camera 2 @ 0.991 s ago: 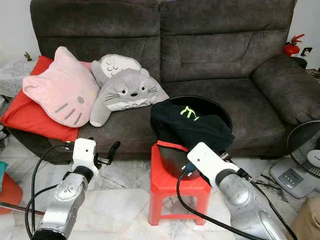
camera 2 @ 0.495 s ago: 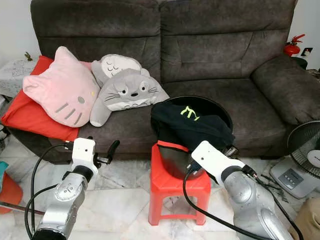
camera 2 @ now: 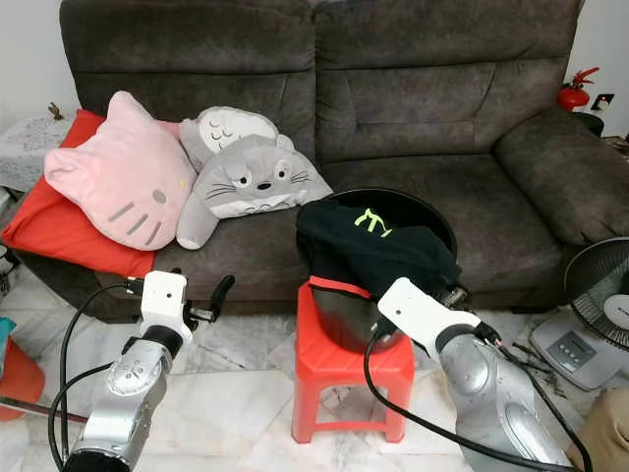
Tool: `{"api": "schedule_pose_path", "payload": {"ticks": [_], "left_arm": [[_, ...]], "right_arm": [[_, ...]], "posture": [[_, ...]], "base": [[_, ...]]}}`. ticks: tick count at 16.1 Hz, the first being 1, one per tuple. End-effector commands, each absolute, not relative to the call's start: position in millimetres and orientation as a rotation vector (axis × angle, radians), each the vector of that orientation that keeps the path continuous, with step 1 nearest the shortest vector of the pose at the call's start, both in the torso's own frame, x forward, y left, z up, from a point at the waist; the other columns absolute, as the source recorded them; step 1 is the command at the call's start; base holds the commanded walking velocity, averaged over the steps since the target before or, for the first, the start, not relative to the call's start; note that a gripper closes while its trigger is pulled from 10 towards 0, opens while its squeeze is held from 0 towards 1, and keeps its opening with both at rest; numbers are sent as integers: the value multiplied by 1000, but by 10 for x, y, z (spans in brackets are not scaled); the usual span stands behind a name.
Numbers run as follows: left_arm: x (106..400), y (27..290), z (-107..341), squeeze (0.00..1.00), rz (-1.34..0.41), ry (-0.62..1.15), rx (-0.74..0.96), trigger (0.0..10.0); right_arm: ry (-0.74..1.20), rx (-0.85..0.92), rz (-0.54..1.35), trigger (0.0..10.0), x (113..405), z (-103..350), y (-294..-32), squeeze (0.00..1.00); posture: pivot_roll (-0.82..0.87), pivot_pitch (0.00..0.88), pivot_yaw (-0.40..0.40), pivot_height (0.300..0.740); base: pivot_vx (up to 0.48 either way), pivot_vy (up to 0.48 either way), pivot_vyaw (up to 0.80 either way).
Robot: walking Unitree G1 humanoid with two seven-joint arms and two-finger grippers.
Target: Hang hanger
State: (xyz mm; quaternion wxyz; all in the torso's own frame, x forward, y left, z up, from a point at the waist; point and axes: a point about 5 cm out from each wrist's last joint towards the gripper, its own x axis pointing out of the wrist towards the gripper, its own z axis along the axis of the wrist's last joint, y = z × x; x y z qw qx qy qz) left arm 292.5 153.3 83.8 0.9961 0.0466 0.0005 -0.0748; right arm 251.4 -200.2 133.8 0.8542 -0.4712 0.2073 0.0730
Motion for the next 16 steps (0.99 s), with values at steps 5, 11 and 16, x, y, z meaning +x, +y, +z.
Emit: {"api": "schedule_pose_path", "payload": {"ticks": [5,11,16], "left_arm": [[2937,1560,835,0,-139,0,89,10000],[2938,1559,832,0,-137,0,88,10000],[2938,1557,832,0,-136,-1,87,10000]], "right_arm": [[416,-1019,100,10000,2558,1372,-2070,0],[412,-1040,80,10000,2584,1359,-2102,0],[414,-1059,76,10000,2603,1313,-2141,0]], "posture": [[-74,0,21,740],[-74,0,19,740],[-73,0,19,740]], "base": [[0,0,0],[0,0,0],[0,0,0]]}}
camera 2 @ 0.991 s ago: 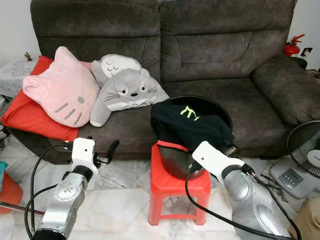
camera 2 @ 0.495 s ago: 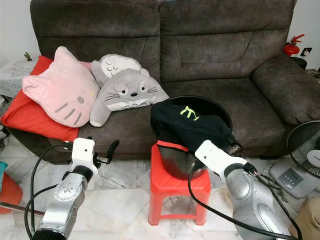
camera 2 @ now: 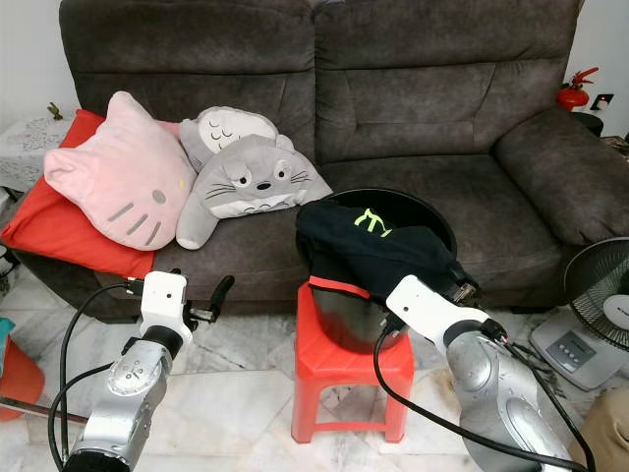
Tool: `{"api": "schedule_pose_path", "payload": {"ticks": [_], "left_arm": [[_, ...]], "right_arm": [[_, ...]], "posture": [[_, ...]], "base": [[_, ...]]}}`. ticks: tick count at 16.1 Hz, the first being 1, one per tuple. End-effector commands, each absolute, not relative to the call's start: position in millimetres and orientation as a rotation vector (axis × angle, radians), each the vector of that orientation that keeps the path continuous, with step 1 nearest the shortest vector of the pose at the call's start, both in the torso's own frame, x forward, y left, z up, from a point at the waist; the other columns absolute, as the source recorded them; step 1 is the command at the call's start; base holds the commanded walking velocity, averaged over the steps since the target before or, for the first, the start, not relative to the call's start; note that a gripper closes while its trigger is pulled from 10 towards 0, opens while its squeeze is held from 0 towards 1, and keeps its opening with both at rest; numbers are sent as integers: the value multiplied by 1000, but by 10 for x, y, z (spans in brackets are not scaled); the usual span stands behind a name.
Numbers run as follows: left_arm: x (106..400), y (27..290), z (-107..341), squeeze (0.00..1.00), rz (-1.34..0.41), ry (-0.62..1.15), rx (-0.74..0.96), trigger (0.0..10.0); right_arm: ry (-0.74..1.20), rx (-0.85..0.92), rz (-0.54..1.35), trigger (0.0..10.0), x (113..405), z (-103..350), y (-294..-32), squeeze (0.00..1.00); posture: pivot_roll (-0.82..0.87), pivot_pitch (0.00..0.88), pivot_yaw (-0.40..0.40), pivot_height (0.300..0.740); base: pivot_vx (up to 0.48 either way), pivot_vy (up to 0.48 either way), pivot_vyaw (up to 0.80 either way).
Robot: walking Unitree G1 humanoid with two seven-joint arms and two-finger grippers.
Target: Hang hanger
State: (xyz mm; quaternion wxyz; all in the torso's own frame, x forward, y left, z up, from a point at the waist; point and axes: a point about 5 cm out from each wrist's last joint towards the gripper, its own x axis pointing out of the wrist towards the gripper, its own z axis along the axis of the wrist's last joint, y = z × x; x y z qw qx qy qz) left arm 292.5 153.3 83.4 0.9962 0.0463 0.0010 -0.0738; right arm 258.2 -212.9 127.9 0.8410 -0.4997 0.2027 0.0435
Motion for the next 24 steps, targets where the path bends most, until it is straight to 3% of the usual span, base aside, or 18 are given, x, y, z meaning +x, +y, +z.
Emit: {"api": "schedule_pose_path", "payload": {"ticks": [1,24], "left_arm": [[2938,1559,831,0,-134,0,87,10000],[2948,1544,834,0,-128,-7,83,10000]], "right_arm": [[413,-1060,78,10000,2606,1299,-2136,0],[238,-1099,172,10000,2763,1245,-1882,0]], "posture": [[-73,0,19,740],[-70,0,12,740]], "base": [[0,0,0],[0,0,0]]}}
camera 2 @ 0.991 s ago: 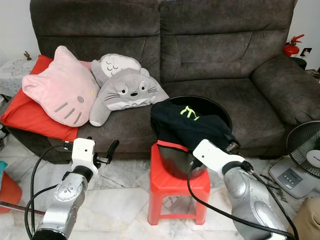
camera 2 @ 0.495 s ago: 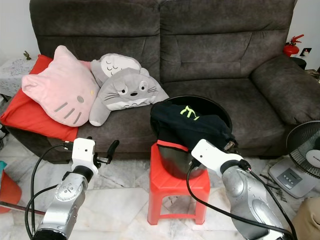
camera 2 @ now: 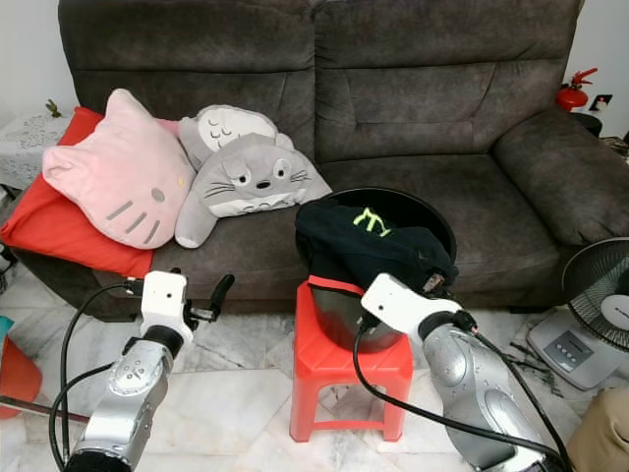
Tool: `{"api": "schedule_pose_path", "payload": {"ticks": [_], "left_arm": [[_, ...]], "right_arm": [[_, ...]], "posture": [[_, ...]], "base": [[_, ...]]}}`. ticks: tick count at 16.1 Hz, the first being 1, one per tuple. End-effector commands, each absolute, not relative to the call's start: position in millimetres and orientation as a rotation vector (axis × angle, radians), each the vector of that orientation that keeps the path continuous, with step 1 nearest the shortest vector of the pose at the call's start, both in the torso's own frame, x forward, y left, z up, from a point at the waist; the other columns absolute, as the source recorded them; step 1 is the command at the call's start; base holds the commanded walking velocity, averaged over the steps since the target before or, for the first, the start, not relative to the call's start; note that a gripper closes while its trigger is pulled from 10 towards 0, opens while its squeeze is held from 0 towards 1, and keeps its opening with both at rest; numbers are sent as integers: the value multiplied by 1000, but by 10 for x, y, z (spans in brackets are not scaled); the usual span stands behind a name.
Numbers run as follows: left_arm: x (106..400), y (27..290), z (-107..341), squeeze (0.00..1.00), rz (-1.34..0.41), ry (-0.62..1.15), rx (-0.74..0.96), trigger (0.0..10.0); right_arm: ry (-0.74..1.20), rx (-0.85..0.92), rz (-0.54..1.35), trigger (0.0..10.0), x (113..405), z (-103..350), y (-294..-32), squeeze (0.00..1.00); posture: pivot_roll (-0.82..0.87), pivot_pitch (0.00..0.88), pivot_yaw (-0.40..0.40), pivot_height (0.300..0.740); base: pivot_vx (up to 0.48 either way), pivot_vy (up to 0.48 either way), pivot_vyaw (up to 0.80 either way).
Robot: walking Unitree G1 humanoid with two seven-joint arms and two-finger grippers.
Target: Hang hanger
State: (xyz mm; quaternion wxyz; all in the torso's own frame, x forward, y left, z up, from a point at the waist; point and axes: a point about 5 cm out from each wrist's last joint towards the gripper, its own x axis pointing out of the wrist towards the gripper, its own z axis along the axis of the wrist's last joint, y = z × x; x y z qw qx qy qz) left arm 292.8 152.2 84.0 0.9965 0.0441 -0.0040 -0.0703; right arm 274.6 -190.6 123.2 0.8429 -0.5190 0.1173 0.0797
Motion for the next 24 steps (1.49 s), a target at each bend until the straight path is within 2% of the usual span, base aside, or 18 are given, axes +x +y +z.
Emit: {"api": "schedule_pose_path", "payload": {"ticks": [1,7,11,14,18,24], "left_arm": [[2948,1542,834,0,-128,-7,83,10000],[2956,1540,833,0,-127,-9,82,10000],[2962,1536,830,0,-128,-10,82,10000],[2968,1530,830,0,-128,-12,81,10000],[2969,1527,830,0,-127,-13,81,10000],[2967,1526,827,0,-125,-13,79,10000]], "right_arm": [[245,-1104,158,10000,2761,1242,-1898,0],[221,-1153,5,10000,2786,1351,-2059,0],[347,-1142,-8,10000,2732,1205,-2138,0],[399,-1138,22,10000,2700,1134,-2137,0],[316,-1140,30,10000,2764,1214,-2048,0],[332,-1157,32,10000,2757,1186,-2070,0]], "posture": [[-69,0,11,740],[-72,0,12,740],[-73,0,12,740],[-73,0,10,740],[-71,0,8,740],[-72,0,7,740]], "base": [[0,0,0],[0,0,0],[0,0,0],[0,0,0],[0,0,0],[0,0,0]]}}
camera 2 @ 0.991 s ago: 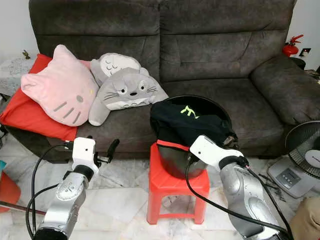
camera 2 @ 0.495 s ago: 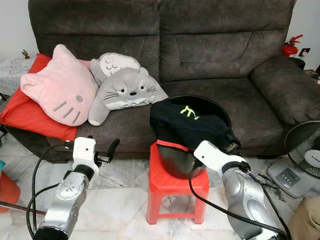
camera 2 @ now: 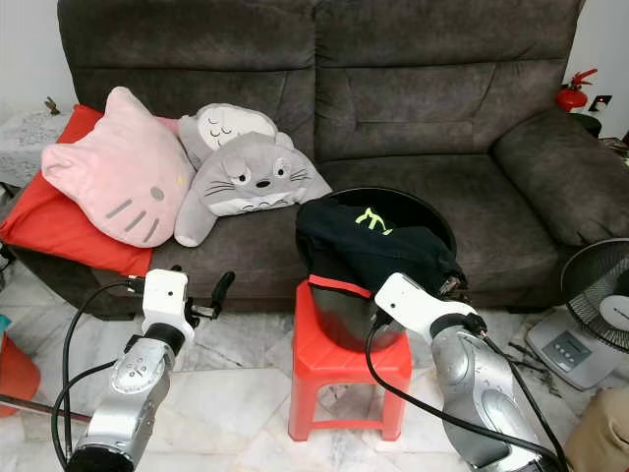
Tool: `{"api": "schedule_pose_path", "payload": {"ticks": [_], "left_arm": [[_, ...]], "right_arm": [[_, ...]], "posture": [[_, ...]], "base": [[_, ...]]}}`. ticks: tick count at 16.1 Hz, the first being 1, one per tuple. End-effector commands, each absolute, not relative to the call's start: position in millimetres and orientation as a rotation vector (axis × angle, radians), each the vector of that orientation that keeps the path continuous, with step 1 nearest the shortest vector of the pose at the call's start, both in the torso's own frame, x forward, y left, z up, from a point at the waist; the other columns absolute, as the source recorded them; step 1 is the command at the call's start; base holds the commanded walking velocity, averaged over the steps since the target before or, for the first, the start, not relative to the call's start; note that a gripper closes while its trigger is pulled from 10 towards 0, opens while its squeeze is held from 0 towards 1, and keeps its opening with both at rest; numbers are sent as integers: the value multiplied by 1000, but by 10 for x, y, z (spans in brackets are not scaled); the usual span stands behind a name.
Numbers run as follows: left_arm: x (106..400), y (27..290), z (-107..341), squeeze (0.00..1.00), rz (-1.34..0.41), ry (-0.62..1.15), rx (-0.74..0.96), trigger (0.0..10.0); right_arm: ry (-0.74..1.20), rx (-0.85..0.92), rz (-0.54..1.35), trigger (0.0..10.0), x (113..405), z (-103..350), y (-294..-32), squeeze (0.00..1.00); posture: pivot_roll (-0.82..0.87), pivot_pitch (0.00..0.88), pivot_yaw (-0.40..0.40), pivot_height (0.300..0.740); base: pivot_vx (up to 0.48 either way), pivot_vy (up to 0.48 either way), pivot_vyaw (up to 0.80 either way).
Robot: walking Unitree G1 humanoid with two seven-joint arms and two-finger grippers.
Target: Hang hanger
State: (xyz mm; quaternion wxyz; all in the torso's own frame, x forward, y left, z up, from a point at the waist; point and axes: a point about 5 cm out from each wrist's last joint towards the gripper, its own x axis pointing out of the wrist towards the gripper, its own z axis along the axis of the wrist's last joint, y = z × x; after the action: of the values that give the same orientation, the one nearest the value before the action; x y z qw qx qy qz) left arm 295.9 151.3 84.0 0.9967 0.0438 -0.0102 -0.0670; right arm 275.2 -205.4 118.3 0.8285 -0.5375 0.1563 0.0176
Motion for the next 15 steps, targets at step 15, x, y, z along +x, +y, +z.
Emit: {"api": "schedule_pose_path", "payload": {"ticks": [15], "left_arm": [[2973,1517,827,0,-121,-17,77,10000]], "right_arm": [[412,-1112,107,10000,2732,975,-2036,0]], "posture": [[-70,0,1,740]], "base": [[0,0,0]]}}
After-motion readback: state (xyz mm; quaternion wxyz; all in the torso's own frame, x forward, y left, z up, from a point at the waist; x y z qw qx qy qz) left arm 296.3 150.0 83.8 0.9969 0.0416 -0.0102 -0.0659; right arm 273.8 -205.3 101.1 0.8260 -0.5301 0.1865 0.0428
